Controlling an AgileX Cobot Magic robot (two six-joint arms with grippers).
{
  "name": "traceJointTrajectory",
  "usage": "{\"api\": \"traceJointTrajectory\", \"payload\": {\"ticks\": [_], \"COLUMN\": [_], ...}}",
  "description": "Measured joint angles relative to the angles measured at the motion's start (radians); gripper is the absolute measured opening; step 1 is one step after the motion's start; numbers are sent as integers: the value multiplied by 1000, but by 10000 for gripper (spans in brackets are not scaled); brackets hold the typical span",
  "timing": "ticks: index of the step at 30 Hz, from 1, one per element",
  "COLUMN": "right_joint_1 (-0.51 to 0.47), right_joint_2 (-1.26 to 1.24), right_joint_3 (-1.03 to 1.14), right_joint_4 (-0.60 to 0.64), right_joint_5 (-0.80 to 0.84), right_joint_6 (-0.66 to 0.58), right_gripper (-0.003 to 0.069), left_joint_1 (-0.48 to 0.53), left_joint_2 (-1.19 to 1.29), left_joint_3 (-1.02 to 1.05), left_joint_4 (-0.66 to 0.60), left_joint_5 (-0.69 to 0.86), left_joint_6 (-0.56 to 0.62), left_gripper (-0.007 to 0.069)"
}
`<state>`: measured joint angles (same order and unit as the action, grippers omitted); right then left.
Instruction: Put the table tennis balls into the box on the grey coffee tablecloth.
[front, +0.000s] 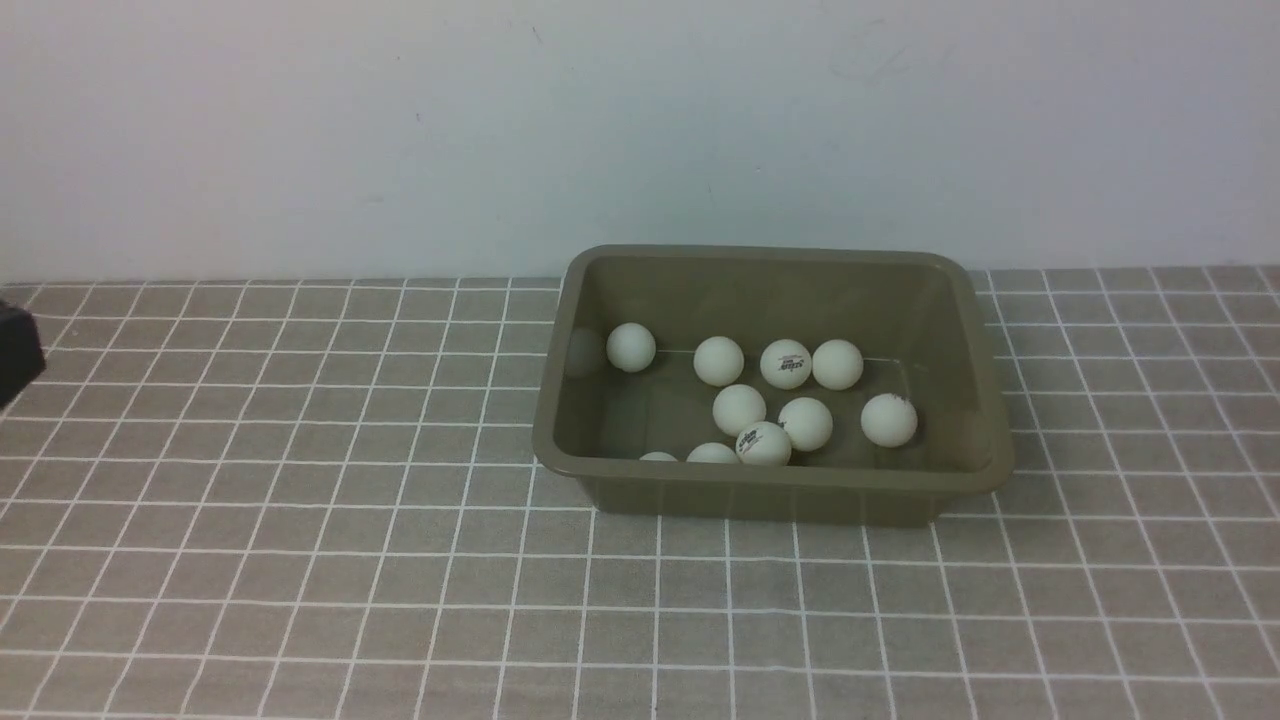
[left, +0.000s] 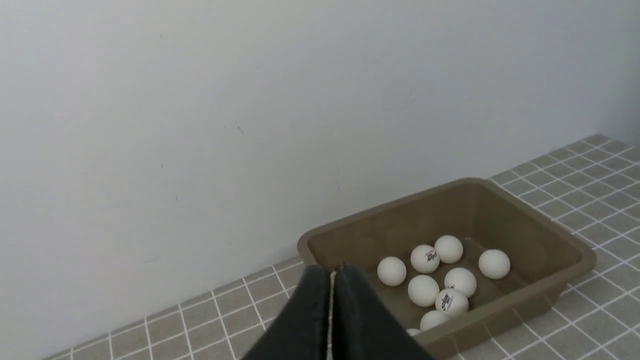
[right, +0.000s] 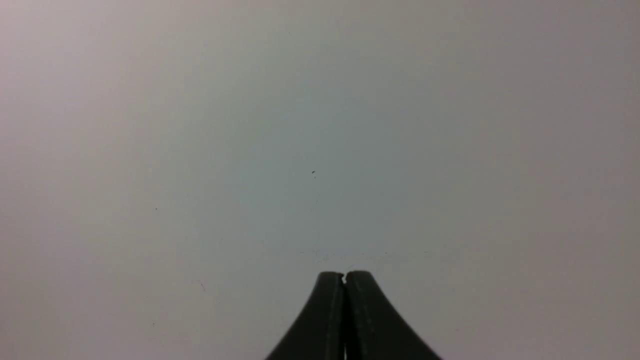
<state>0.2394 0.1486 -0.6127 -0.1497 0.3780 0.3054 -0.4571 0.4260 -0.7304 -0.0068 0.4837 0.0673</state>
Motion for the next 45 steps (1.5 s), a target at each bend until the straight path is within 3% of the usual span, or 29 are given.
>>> {"api": "traceJointTrajectory", "payload": {"ticks": [16,26,30,35,45], "right_joint_1": [0,0,0,0,0], "right_joint_2": [0,0,0,0,1], "right_joint_3": [0,0,0,0,1], "right_joint_4": [-1,-1,-1,-1,-1], "right_joint_5": [0,0,0,-2,1], "right_joint_6": [1,1,1,1,2], "right_gripper": [-15,-15,-15,-15,-15], "left_joint_1": [4,339,426,433,433], "left_joint_2": [-11,-293,-421,-437,-437], "left_joint_3": [23,452,631,748,754], "left_joint_4": [-1,-15,-28,-42,-48], "left_joint_5": [-9,-81,-85,-82,-99], "left_joint_6": [-7,2,5,5,2], "left_gripper": [-5,-5,-5,-5,-5]}}
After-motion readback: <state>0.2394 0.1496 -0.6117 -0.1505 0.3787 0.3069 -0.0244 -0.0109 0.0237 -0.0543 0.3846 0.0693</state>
